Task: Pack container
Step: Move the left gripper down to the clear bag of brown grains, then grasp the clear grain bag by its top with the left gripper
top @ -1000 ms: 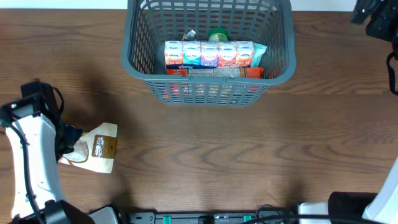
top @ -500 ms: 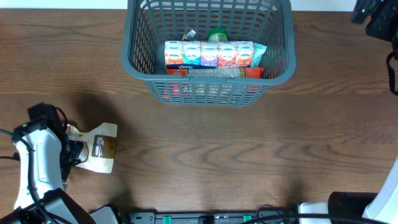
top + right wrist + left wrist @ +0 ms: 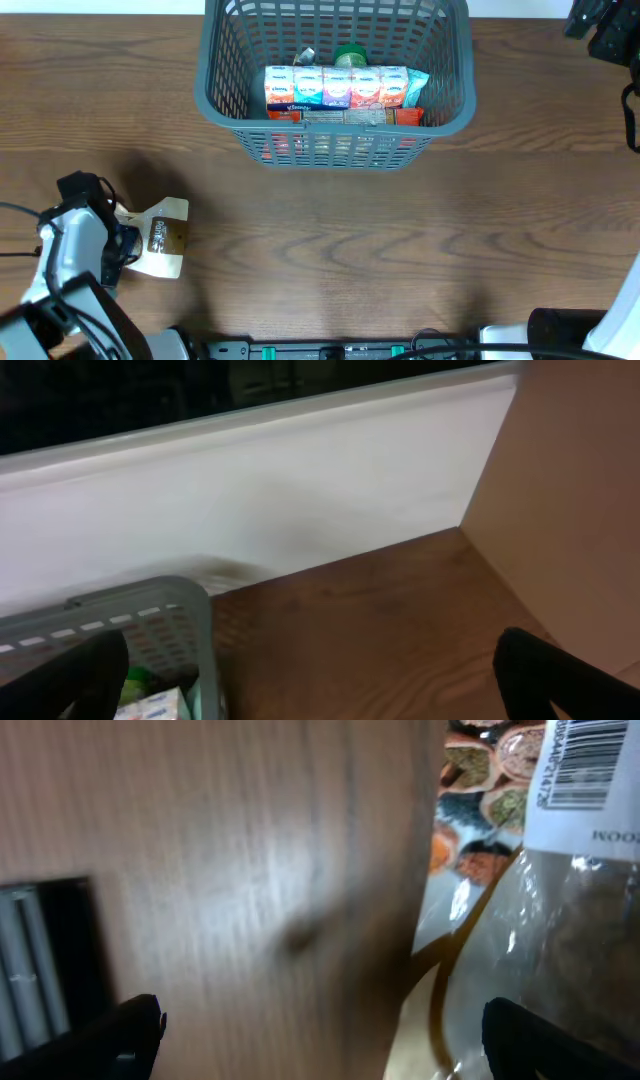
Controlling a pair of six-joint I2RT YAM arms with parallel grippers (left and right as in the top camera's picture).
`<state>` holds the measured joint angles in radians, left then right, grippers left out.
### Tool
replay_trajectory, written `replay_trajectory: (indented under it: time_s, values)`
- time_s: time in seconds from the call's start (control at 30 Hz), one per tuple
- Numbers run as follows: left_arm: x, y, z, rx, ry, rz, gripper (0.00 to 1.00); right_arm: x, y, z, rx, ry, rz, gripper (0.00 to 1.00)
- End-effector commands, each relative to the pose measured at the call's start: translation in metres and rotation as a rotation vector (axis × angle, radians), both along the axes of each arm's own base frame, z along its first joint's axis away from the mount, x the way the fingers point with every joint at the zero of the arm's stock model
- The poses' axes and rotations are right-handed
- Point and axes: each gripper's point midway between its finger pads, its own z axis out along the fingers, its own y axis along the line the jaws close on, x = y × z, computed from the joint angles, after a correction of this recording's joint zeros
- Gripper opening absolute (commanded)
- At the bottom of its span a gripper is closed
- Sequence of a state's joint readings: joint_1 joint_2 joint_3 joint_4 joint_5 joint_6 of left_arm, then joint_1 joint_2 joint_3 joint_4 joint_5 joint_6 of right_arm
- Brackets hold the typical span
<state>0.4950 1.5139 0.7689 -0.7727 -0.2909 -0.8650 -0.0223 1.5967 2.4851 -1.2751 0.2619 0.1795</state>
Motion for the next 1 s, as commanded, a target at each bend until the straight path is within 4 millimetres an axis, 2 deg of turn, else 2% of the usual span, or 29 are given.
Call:
replay_trajectory:
  time_s: [0.0,0.2,0.37,0.43,0.77,0.9,0.97]
  values:
    - [0.0,0.003,-0.013,-0.002,0.025,0.009,0.98,0.0,-0.003,0.0,0.012,-0.002,-0.014,0.99]
    - [0.038,0.006,-0.031,-0.046,-0.087,-0.109,0.98,0.0,-0.003,0.0,0.012,-0.002,-0.014,0.99]
    - [0.078,0.009,-0.031,-0.06,-0.235,-0.244,0.99,0.0,-0.003,0.0,0.012,-0.002,-0.014,0.99]
    - [0.088,0.007,-0.03,-0.071,-0.275,-0.271,0.99,0.0,-0.003,0.0,0.012,-0.002,-0.014,0.99]
    - [0.09,0.006,-0.025,-0.072,-0.281,-0.306,0.98,0.0,-0.003,0.0,0.012,-0.002,-0.014,0.99]
    - [0.098,0.011,-0.007,-0.039,-0.313,-0.339,0.98,0.0,-0.003,0.0,0.012,-0.002,-0.014,0.99]
    - [0.104,0.015,0.012,0.001,-0.358,-0.343,0.99,0.0,-0.003,0.0,0.012,-0.002,-0.014,0.99]
